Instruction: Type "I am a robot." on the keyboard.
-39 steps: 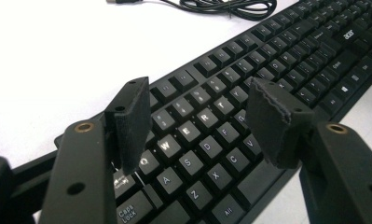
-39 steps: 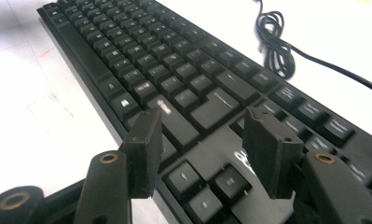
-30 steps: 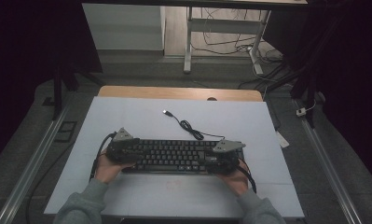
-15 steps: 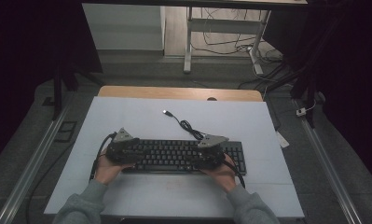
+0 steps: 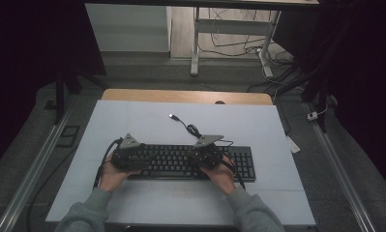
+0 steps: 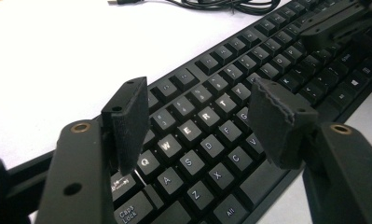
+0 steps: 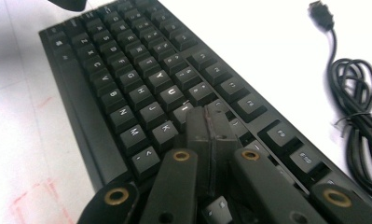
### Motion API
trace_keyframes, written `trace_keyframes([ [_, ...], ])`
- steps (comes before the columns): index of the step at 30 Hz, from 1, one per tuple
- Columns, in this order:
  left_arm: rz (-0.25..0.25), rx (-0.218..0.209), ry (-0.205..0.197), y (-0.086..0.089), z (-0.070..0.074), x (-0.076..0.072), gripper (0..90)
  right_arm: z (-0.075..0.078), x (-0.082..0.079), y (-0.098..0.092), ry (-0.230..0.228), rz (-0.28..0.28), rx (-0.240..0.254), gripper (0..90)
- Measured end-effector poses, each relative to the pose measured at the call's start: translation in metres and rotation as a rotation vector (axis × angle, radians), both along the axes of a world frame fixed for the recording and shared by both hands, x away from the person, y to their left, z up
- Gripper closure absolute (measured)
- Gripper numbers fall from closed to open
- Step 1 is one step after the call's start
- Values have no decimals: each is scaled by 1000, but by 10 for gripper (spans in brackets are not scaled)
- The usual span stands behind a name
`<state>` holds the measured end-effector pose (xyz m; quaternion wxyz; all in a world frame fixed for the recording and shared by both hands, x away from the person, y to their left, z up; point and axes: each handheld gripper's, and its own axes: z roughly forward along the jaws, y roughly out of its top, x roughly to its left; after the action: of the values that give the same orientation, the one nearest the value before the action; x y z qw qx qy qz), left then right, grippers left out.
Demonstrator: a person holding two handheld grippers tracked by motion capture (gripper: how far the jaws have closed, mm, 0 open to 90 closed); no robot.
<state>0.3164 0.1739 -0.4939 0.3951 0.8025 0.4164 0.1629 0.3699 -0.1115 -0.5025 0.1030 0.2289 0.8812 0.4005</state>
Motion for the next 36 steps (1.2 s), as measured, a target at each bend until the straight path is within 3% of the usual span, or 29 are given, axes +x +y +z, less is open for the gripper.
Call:
trace_keyframes([
  [6, -7, 10, -1, -3, -1, 1, 385, -5, 5, 9, 13, -7, -31, 899],
  [12, -6, 16, -3, -2, -1, 0, 383, -5, 7, 15, -2, 0, -34, 899],
  [15, -5, 17, -4, -2, -1, 0, 381, -7, 7, 19, -20, 4, -60, 899],
  [21, -6, 25, -5, -3, -1, 0, 379, -11, 9, 19, -14, -15, -91, 900],
  [25, -9, 31, -8, -3, -1, 0, 378, -9, 8, 19, -28, -12, -86, 900],
  [30, -3, 31, -13, -1, 0, -1, 378, 0, 7, 10, -29, -16, 9, 900],
  [36, 4, 42, -22, 1, 1, -2, 375, 11, 3, -9, -32, -36, 76, 900],
])
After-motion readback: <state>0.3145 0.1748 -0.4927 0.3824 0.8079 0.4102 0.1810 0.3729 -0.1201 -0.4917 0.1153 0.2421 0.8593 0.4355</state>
